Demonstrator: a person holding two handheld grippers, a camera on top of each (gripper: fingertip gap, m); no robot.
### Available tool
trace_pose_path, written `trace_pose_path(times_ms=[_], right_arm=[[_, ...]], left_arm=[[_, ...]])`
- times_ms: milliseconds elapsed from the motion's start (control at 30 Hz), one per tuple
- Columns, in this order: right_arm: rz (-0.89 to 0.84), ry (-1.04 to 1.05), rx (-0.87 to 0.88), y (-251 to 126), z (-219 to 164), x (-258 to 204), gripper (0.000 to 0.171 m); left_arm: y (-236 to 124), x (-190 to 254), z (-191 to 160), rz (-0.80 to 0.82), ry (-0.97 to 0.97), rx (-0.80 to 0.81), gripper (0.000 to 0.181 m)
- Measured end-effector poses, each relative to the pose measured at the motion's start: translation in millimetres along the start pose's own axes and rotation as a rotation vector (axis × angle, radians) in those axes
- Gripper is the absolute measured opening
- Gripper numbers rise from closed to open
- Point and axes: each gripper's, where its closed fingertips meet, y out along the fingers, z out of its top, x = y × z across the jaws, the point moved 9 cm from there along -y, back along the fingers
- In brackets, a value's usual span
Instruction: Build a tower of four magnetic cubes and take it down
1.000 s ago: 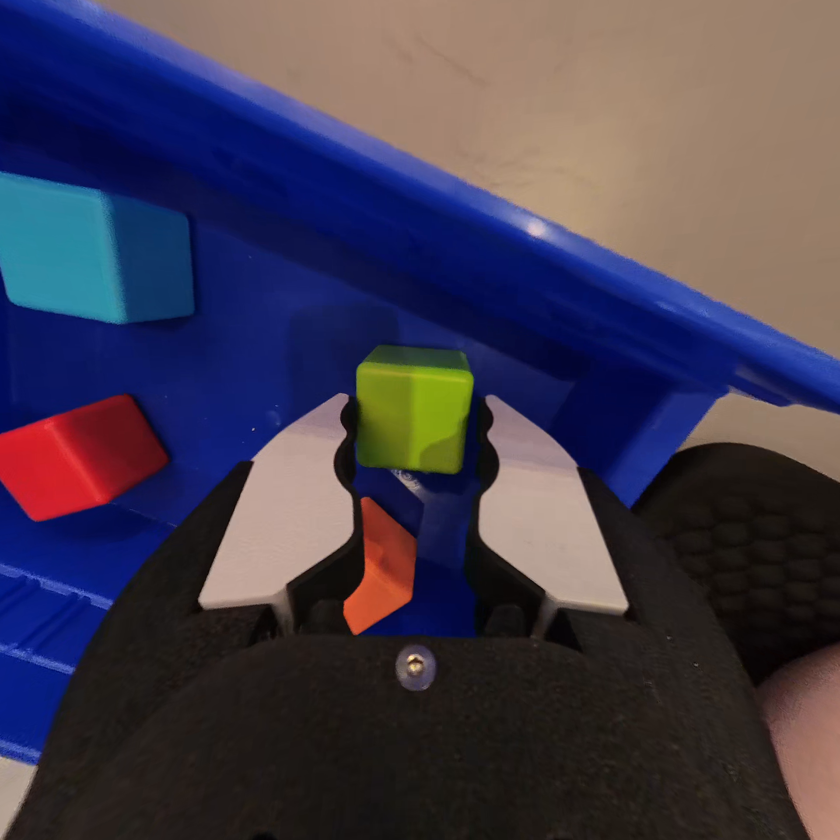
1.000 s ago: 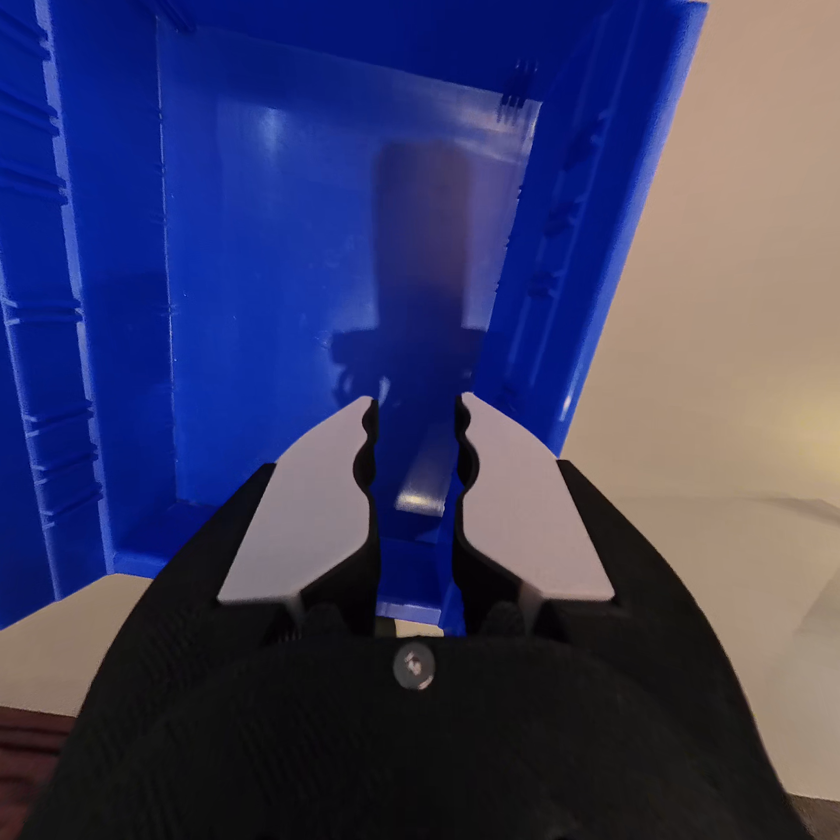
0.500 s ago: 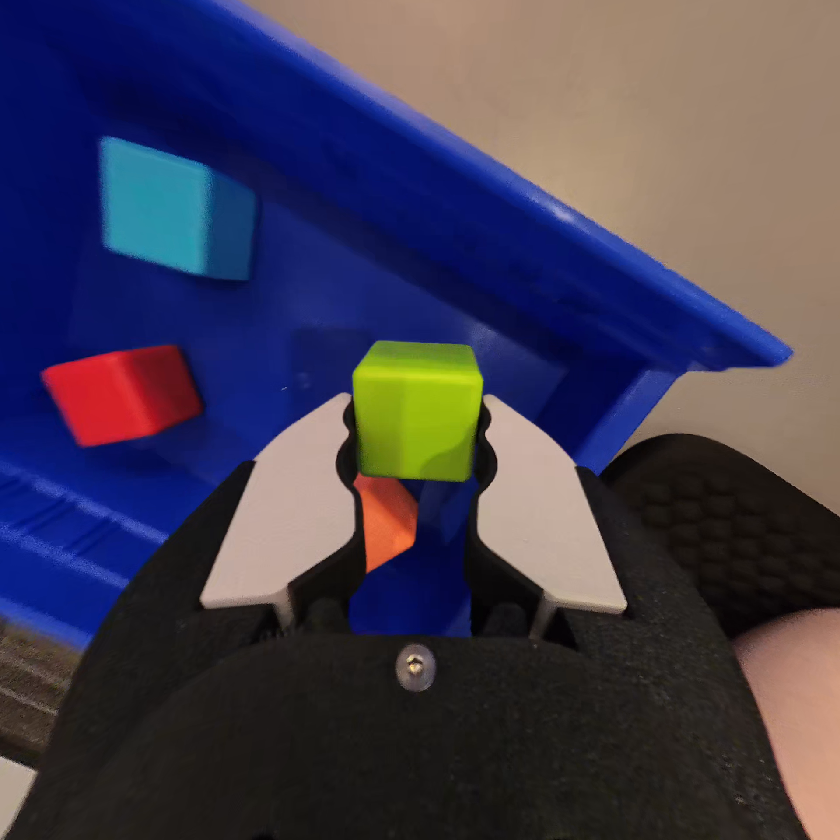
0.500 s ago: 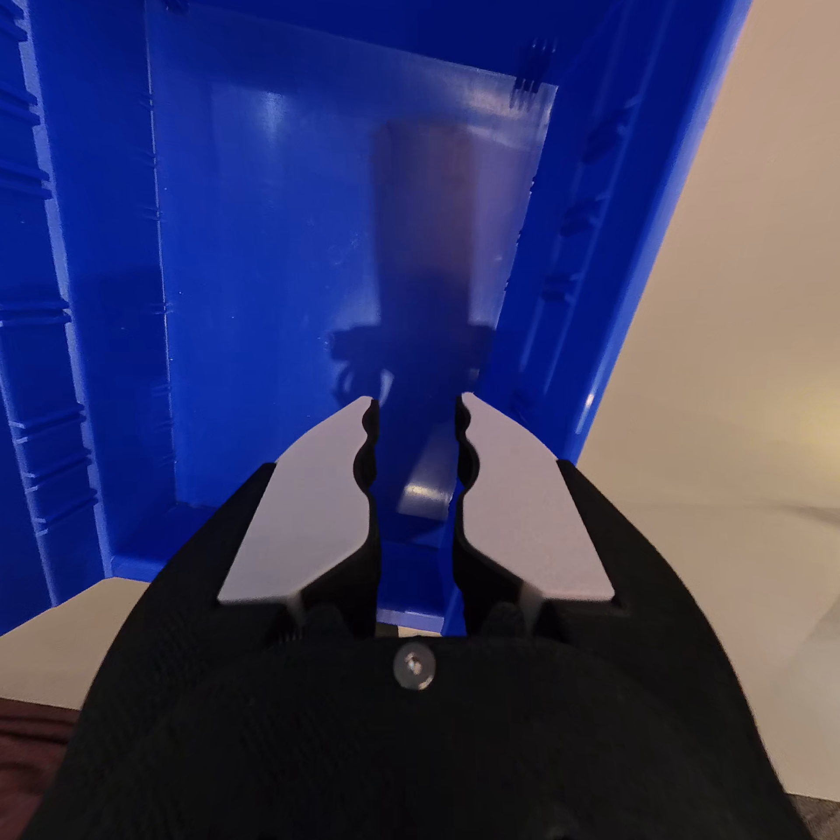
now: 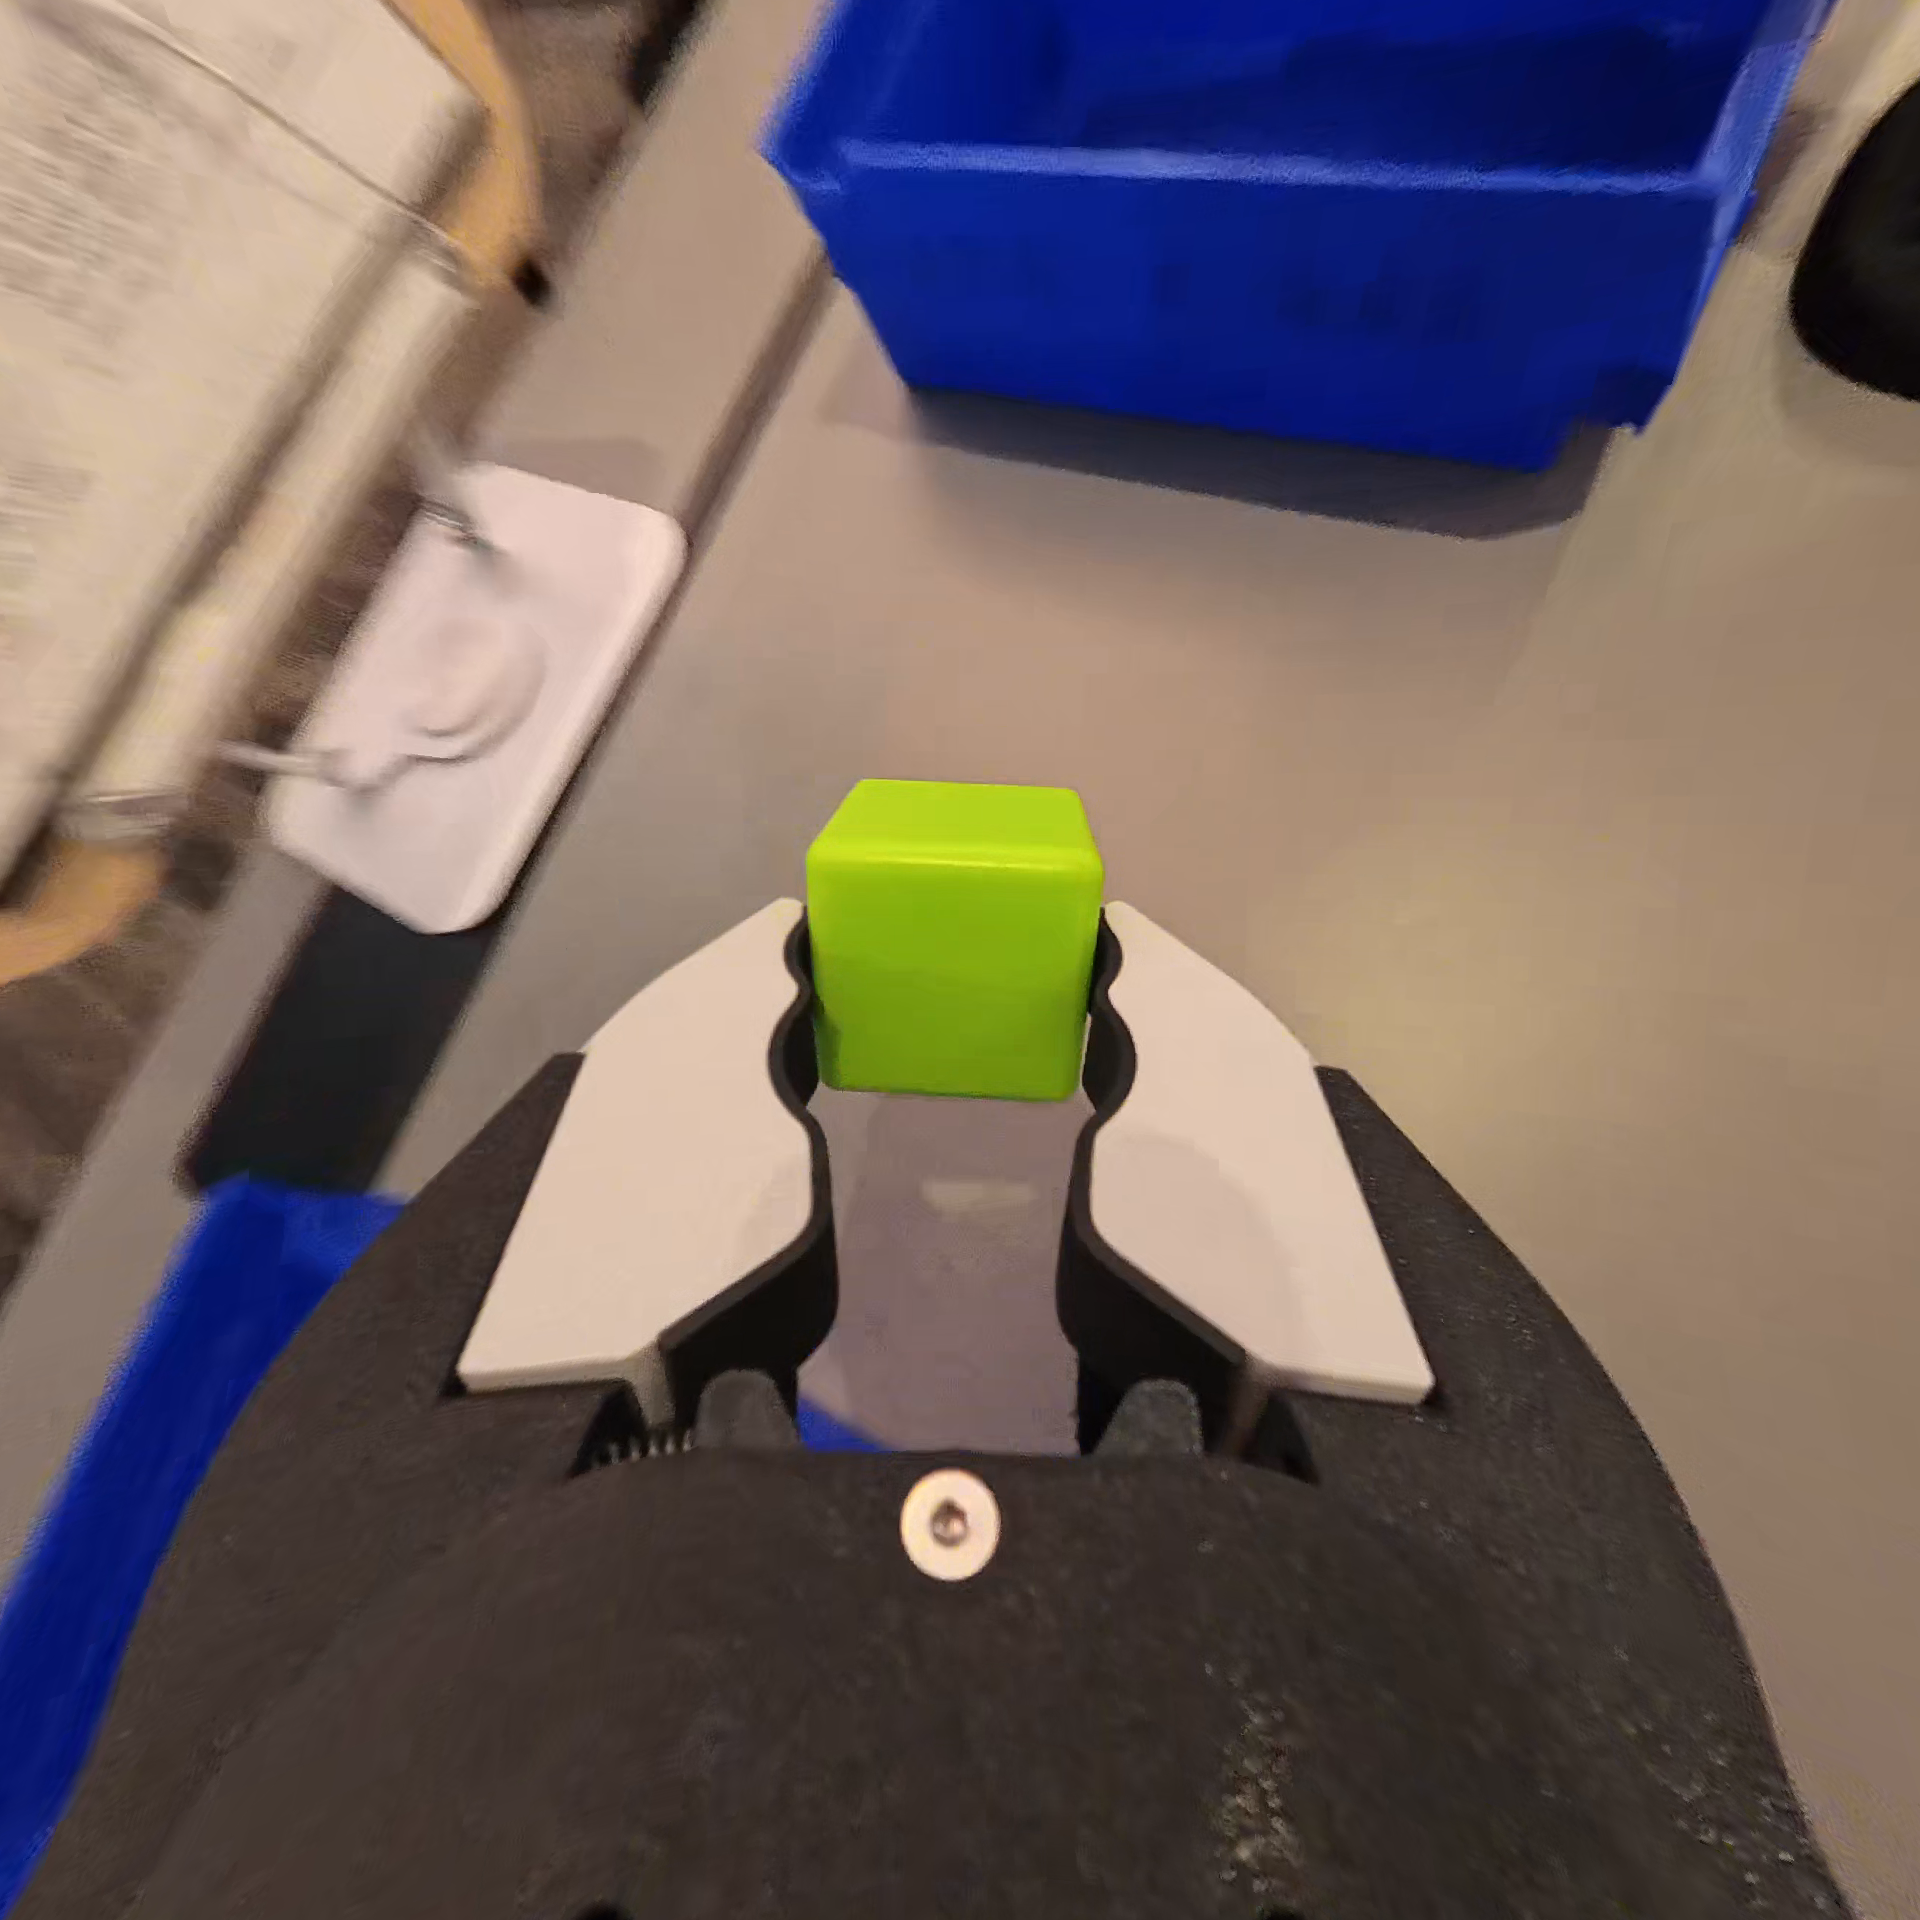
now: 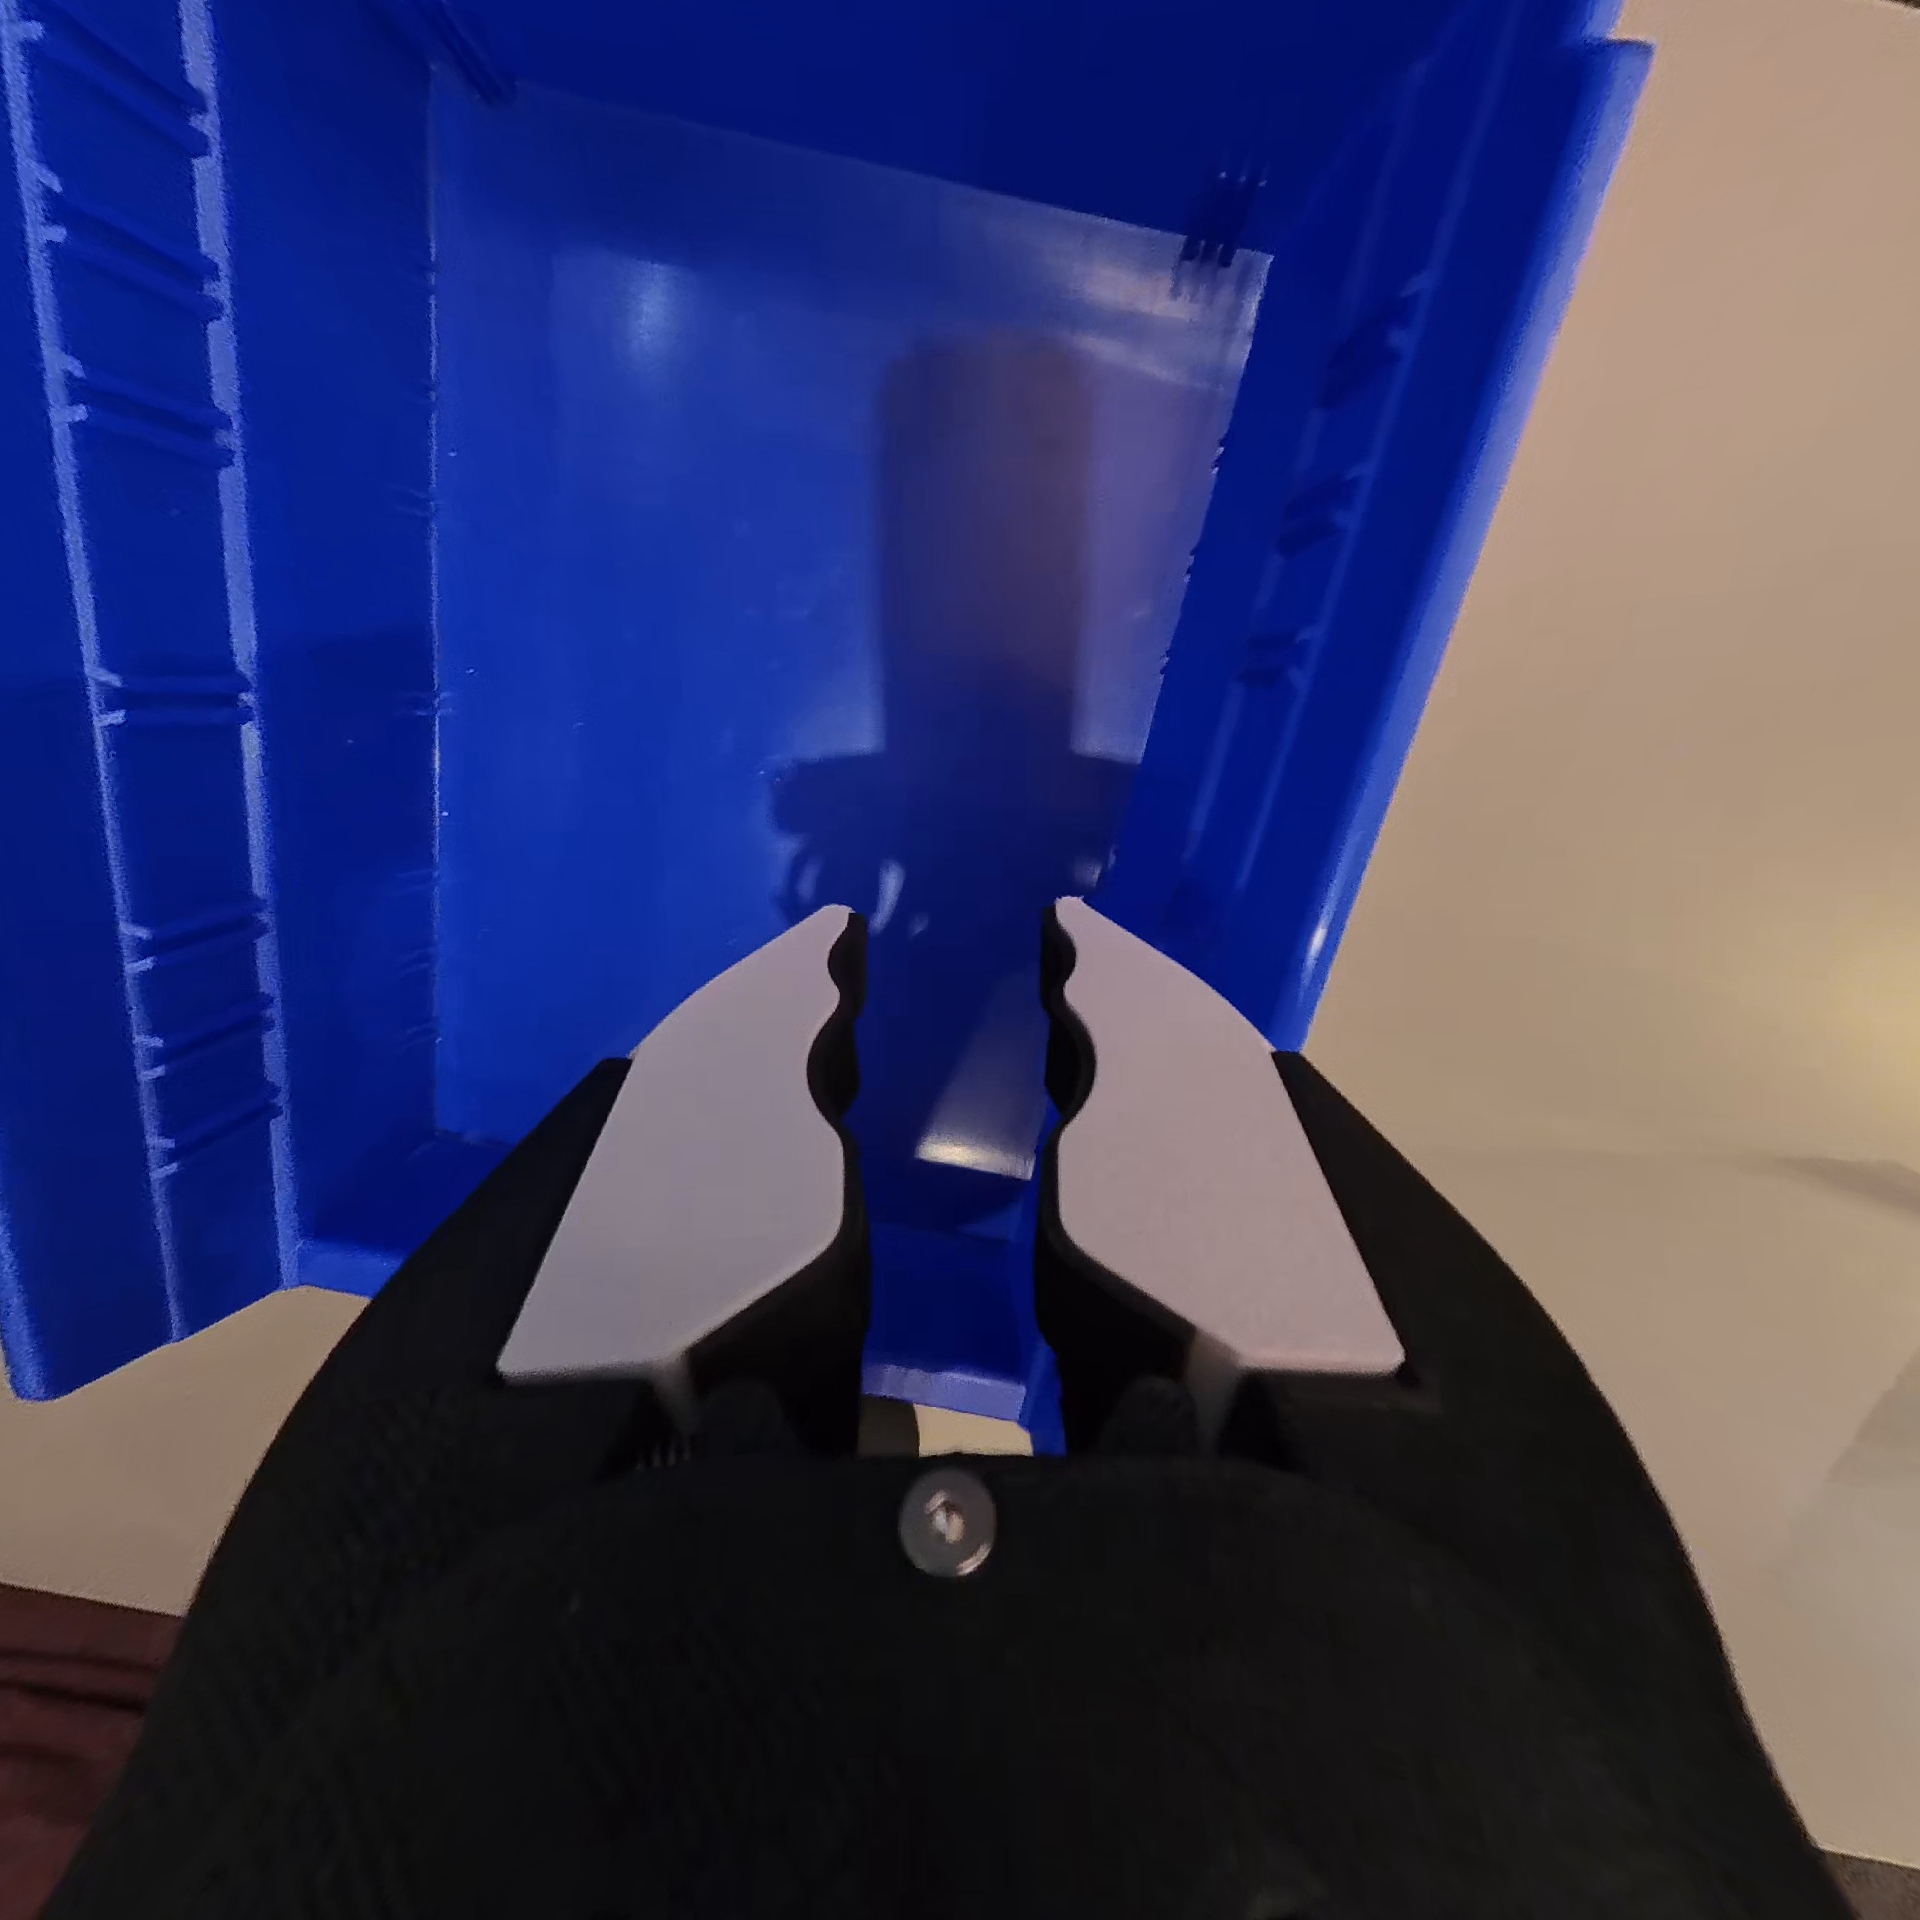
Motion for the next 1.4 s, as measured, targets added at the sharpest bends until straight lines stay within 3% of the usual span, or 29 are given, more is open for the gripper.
trace_pose_path(times_ms=[67, 167, 333, 867, 1167, 1400], right_arm=[[0.001, -0.010, 0.005, -2.3, 0.0, -2.4, 0.034], [0.010, -0.020, 0.020, -5.7, 0.7, -5.9, 0.034], [0.025, -0.033, 0.022, -6.9, 2.2, -9.2, 0.034], [0.031, -0.046, -0.041, 4.2, 2.9, -14.7, 0.034], [0.034, -0.042, -0.058, 7.4, 2.3, -13.6, 0.034], [0.037, -0.041, -0.064, 9.7, 2.2, -11.4, 0.034]], left_arm=[[46.3, 14.0, -2.9, -0.075, -0.013, -0.119, 0.049], [92.5, 19.4, -14.7, -0.031, 0.003, -0.260, 0.049], [118.5, 20.4, -20.2, -0.073, -0.044, -0.294, 0.049], [138.8, 16.6, -25.1, -0.115, -0.065, -0.354, 0.048], [137.7, 15.7, -23.4, -0.277, 0.134, -0.409, 0.048], [129.7, 6.7, -10.8, -0.211, 0.099, -0.254, 0.058]])
